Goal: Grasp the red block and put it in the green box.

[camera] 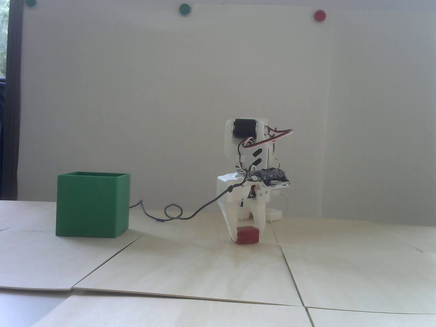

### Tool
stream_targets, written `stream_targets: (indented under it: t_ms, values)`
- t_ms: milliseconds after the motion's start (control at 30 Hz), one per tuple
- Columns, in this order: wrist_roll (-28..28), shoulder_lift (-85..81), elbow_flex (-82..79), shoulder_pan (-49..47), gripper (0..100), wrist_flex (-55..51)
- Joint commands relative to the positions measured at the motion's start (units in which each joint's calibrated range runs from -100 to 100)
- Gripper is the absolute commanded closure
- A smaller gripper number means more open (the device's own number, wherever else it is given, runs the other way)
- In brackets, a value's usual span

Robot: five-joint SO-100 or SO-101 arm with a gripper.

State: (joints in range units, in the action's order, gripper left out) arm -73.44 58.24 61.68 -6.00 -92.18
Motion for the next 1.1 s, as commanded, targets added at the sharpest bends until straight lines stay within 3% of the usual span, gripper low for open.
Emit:
stream_targets:
  t_ms: [0,233,467,800,1067]
  values:
    - [0.56,-1.11,3.18,0.09,98,0.95]
    - [0.61,-7.27,5.75,2.5,98,1.37]
    - [0.66,-25.59,0.43,7.25,98,1.37]
    - [0.66,-44.07,-12.35,18.42,98,1.45]
    - [0.66,-48.8,-17.94,29.84,98,1.54]
